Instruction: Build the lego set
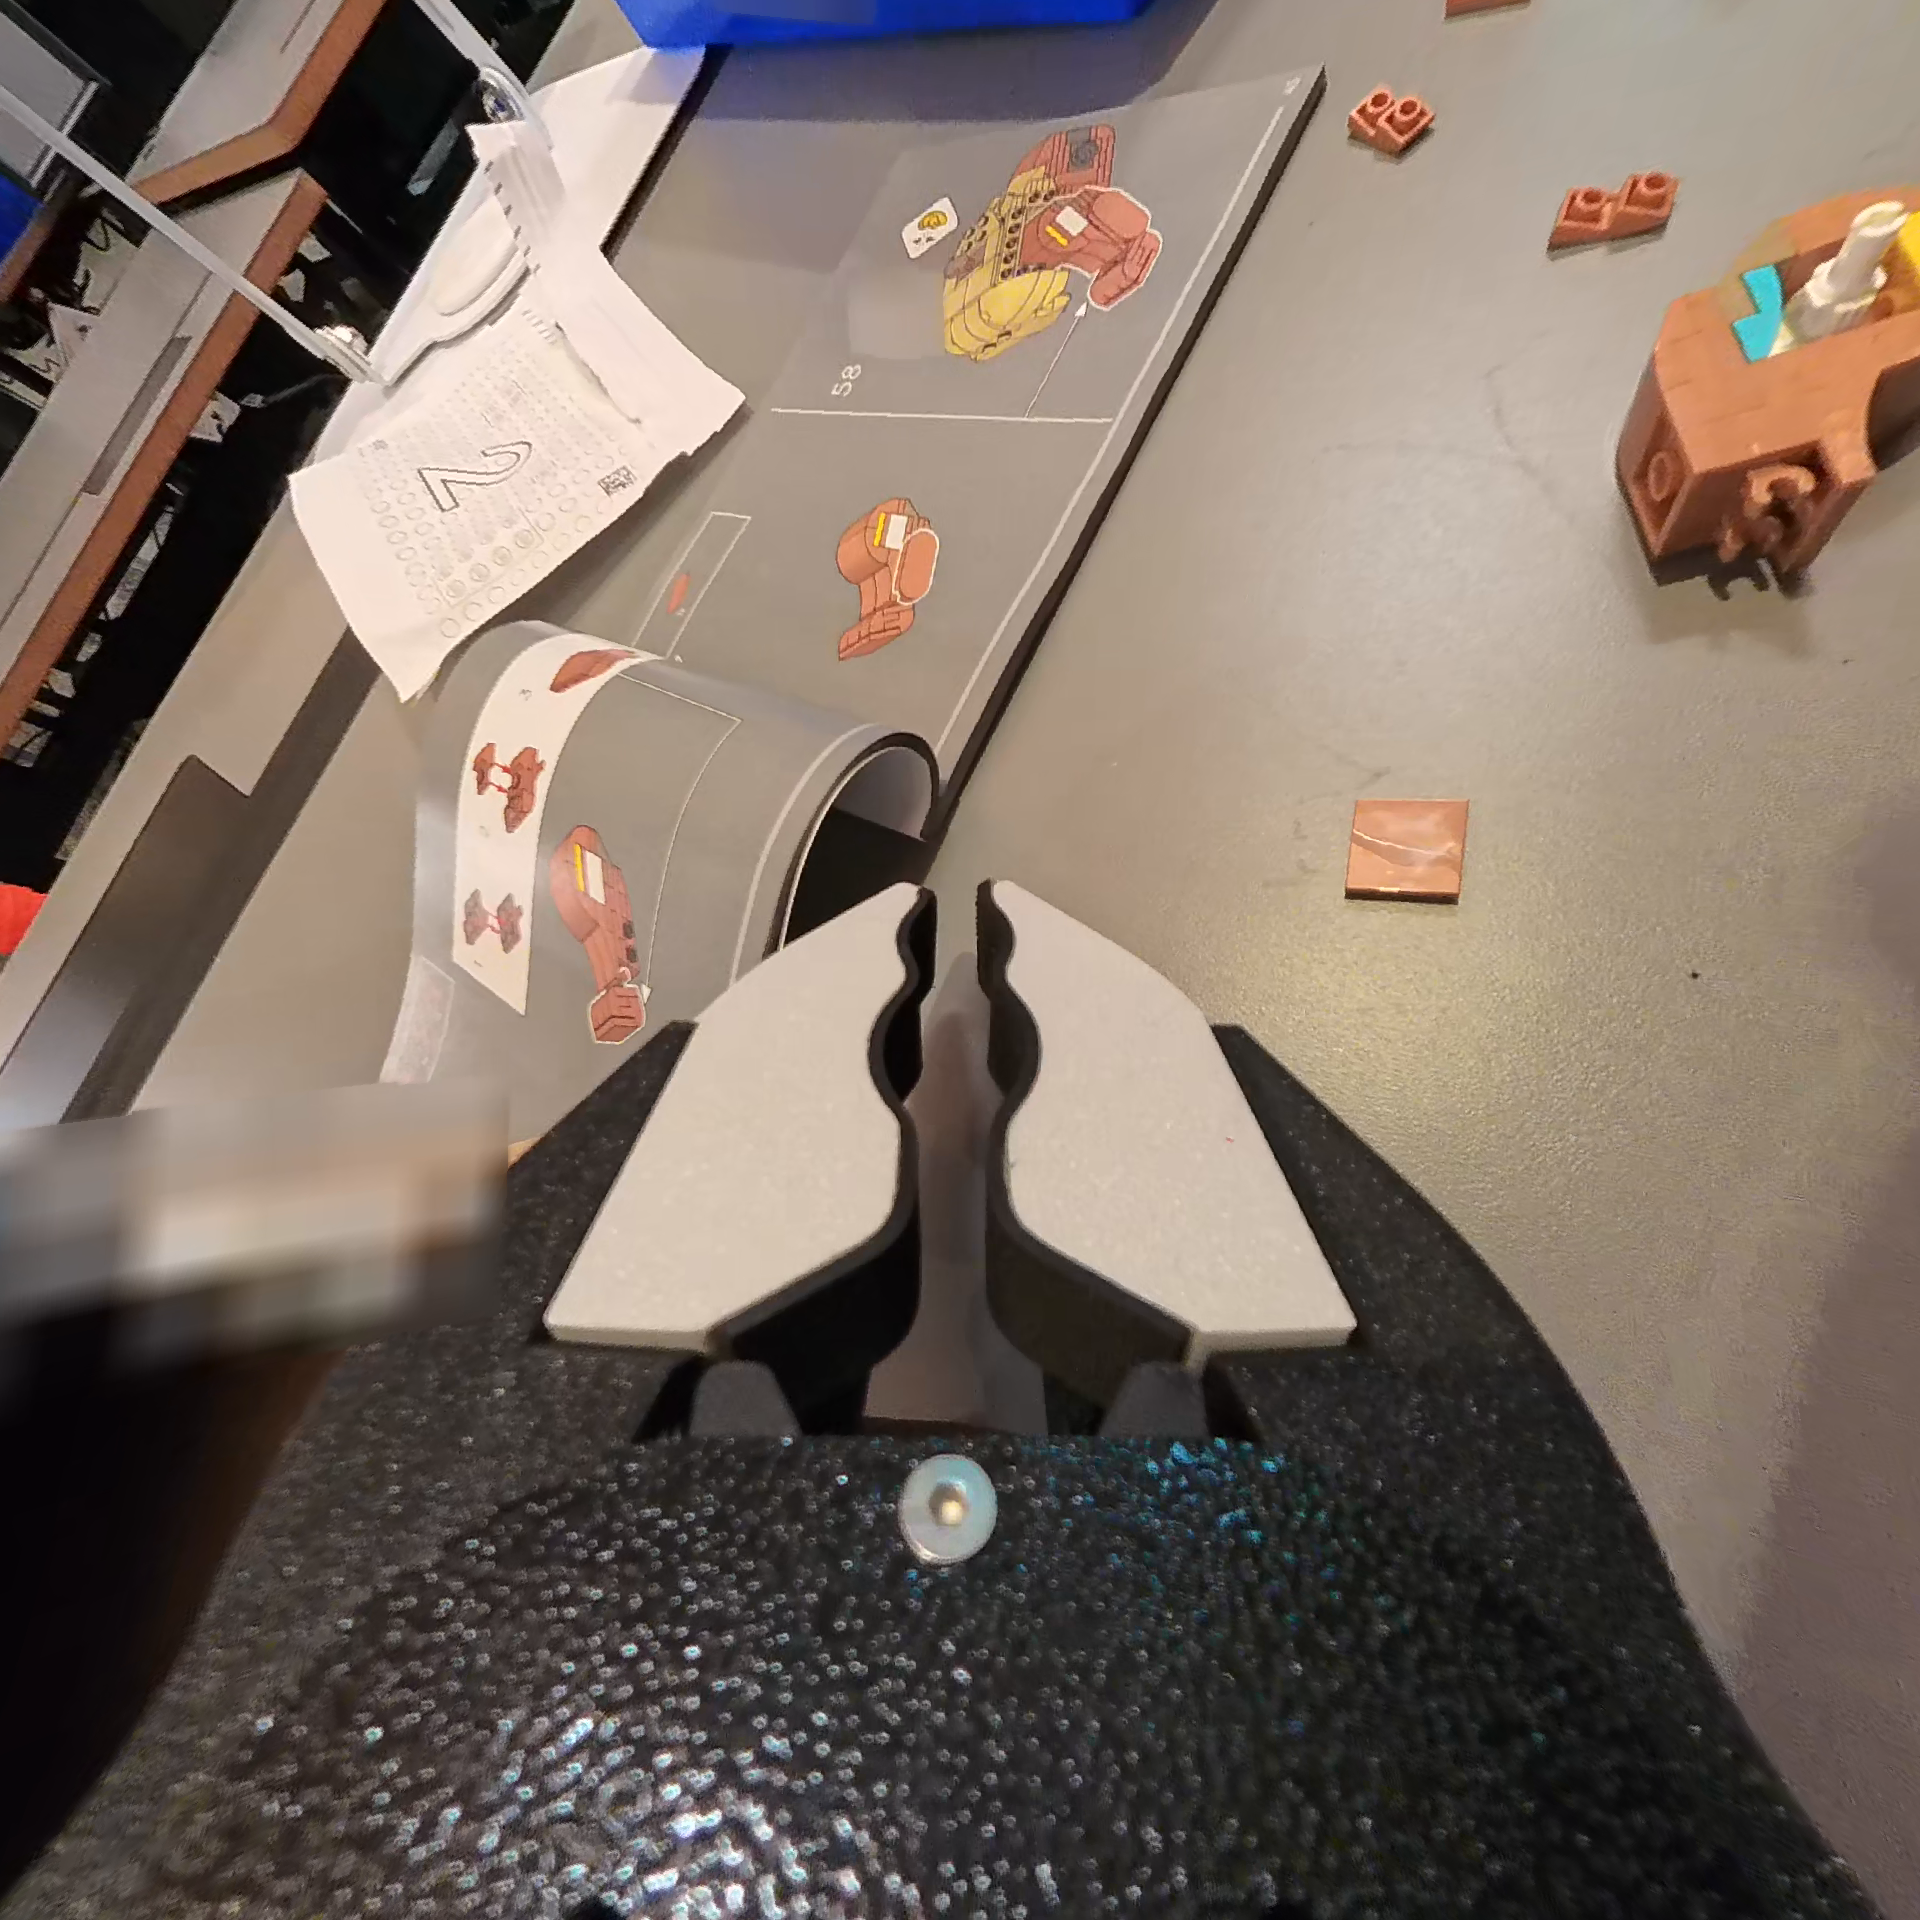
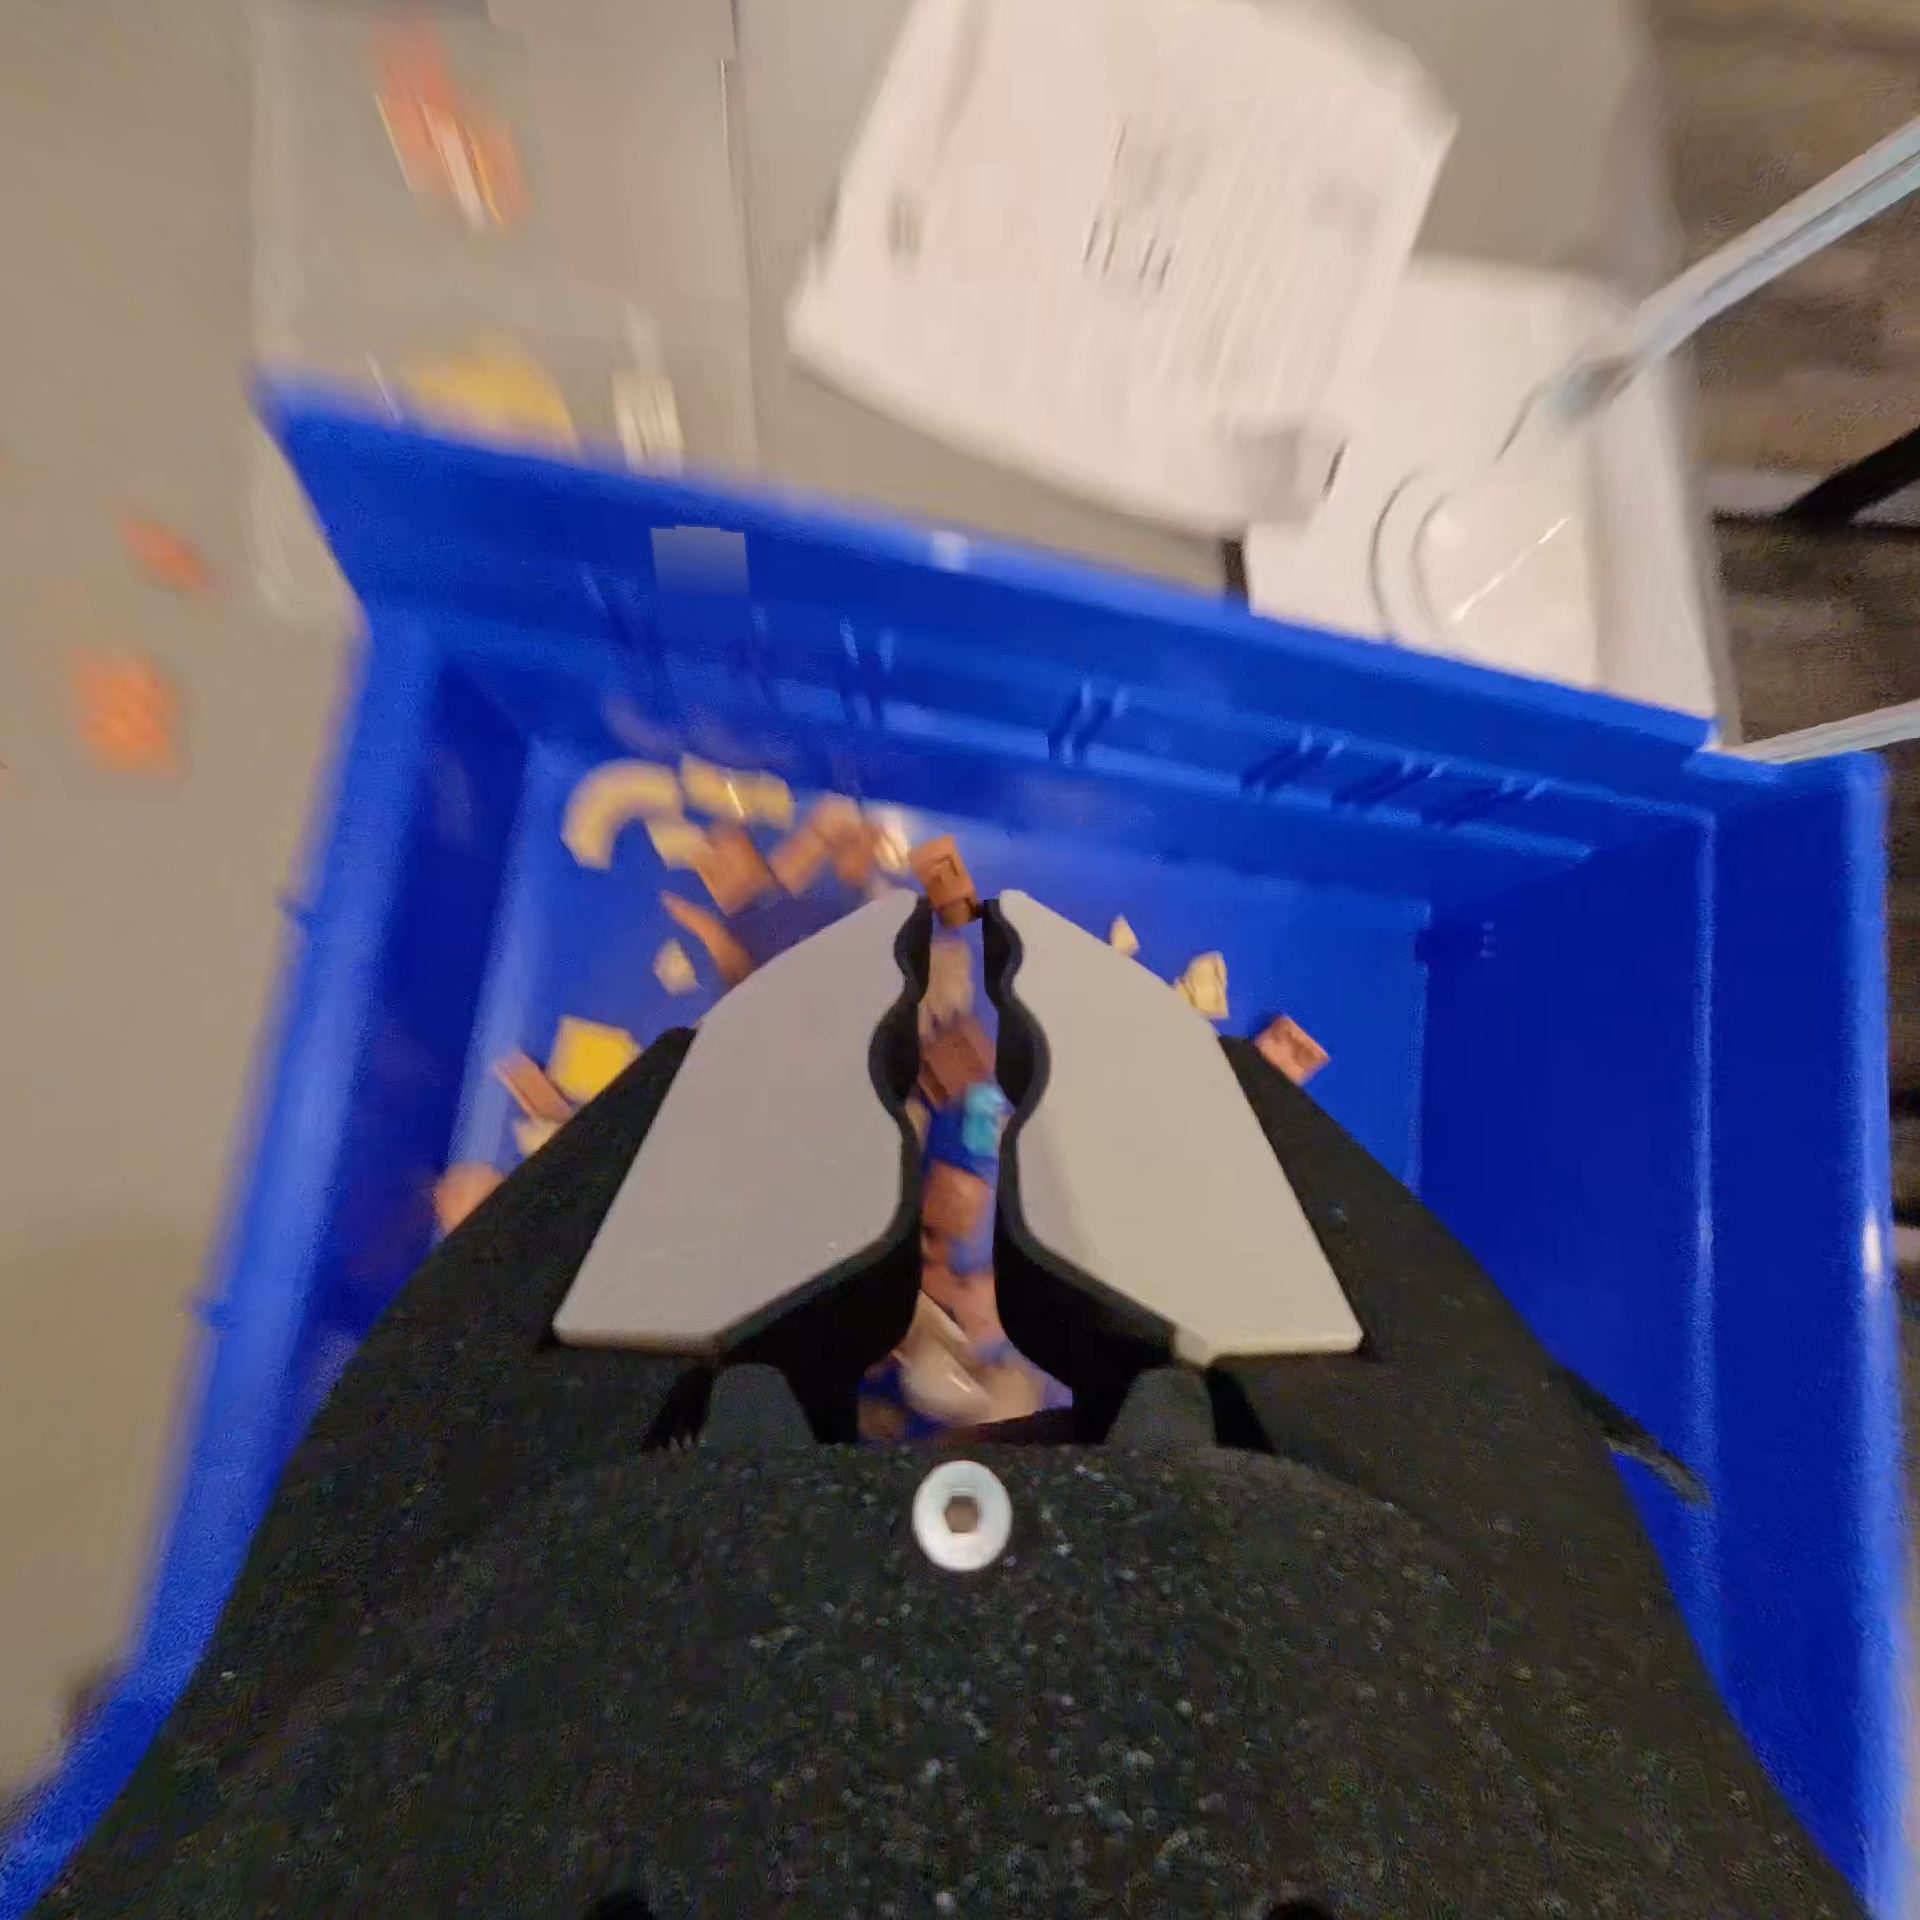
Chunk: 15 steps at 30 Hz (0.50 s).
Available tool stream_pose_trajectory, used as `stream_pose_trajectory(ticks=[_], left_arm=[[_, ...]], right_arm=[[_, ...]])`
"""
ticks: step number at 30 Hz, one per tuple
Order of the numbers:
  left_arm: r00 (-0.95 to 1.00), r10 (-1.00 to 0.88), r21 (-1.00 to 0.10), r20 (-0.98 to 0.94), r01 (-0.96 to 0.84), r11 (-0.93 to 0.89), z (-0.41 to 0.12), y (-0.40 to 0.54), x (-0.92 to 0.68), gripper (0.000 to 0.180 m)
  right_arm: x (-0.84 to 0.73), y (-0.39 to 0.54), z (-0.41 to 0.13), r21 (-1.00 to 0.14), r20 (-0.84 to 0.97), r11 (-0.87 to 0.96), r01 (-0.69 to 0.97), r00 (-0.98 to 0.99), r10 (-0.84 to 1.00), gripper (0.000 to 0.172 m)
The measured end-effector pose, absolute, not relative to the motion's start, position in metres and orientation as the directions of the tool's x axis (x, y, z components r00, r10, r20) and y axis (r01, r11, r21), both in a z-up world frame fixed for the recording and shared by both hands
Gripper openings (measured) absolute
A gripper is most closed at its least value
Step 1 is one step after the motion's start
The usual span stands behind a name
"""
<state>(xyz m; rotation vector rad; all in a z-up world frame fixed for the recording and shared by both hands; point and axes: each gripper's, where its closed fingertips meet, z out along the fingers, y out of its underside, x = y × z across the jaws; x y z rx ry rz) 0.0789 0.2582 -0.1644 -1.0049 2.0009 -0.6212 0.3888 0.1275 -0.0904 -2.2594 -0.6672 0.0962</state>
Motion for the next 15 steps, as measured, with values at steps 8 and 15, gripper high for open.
stream_pose_trajectory(ticks=[8, 15], left_arm=[[-0.356, -0.805, -0.688, -0.474, -0.421, 0.591, -0.164, 0.258, 0.078, 0.005], [-0.313, -0.807, -0.669, -0.501, -0.452, 0.590, -0.165, 0.265, 0.076, 0.000]], right_arm=[[0.307, 0.098, 0.041, -0.959, -0.272, -0.048, -0.279, 0.865, 0.422, 0.009], [0.249, 0.093, 0.065, -0.777, -0.489, 0.073, -0.625, 0.673, 0.555, 0.008]])
